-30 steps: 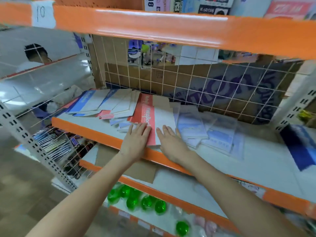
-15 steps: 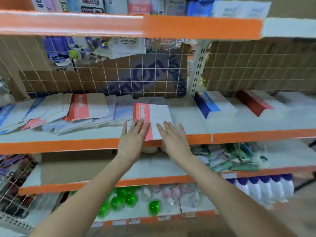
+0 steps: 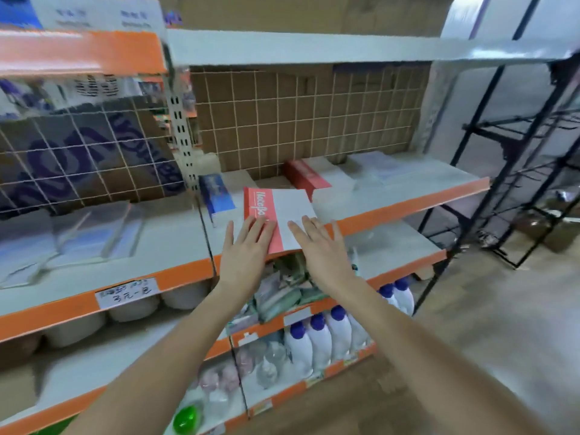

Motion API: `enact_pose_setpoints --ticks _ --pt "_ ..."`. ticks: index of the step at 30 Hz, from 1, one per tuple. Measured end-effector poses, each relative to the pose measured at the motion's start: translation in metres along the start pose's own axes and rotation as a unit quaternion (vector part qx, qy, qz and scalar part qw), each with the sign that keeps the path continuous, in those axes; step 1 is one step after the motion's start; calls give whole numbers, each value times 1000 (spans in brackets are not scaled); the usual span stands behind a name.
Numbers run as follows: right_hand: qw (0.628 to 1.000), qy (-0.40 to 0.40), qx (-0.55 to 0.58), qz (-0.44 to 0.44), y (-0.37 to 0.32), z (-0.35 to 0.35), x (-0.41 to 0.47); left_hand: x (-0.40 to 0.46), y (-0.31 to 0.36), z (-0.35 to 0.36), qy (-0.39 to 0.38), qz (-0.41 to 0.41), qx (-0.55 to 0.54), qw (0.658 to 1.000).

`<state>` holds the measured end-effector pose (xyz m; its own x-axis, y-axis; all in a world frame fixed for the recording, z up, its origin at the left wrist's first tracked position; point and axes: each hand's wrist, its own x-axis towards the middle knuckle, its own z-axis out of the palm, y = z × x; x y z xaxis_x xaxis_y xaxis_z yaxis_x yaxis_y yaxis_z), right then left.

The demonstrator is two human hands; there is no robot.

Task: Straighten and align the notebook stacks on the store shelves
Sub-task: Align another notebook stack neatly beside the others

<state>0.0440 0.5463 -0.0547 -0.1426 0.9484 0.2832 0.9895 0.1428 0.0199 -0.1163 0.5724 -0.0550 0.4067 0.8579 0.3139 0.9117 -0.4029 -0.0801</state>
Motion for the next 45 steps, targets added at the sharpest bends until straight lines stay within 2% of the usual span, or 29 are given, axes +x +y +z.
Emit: enact_pose_setpoints --ticks 5,10,18,25,29,32,37,40,45 --pt "1000 -5 -16 3 84 0 3 48 69 7 6 1 -10 1000" --pt "1000 -26 5 11 133 13 27 90 97 15 -12 -3 4 1000" --pt "998 -60 15 -2 191 38 103 177 108 57 -14 -37 4 999" --pt "990 -126 8 -59 238 61 164 231 112 88 -59 -84 -10 995" --pt "979 -184 16 -83 256 80 186 244 102 102 -121 -86 -33 988" --pt "971 -210 66 -90 267 86 200 246 95 105 -157 -98 -32 982" --pt "953 -231 160 -115 282 87 214 247 98 102 -166 -148 -49 974" --pt "942 -230 230 -84 290 88 218 249 95 102 -164 -154 -47 973" --pt "954 -163 252 -3 301 94 229 247 94 102 -138 -181 -58 972"
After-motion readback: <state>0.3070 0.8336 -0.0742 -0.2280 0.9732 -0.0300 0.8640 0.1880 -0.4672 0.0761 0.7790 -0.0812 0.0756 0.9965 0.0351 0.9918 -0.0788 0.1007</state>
